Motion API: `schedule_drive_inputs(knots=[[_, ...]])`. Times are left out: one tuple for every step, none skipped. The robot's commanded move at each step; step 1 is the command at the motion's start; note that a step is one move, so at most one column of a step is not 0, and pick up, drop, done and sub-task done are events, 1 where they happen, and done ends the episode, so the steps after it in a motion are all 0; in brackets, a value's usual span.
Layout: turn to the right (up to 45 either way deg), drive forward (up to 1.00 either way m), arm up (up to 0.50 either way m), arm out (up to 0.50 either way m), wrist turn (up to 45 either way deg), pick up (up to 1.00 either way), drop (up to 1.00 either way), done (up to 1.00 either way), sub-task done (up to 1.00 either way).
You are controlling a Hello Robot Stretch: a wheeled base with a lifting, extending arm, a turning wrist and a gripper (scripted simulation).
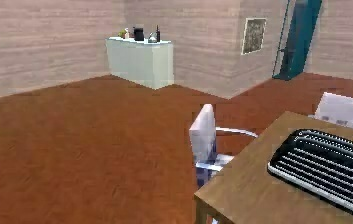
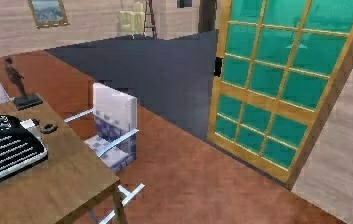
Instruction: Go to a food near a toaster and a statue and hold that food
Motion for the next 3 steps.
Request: schedule_drive_inputs(knots=[[-33.0,0.00,0.00,0.00,0.0,0.00,0.00,0.00,0.00],[-3.0,0.00,0.00,0.00,0.0,0.00,0.00,0.00,0.00],[45.0,0.00,0.00,0.00,0.0,0.00,0.00,0.00,0.00]])
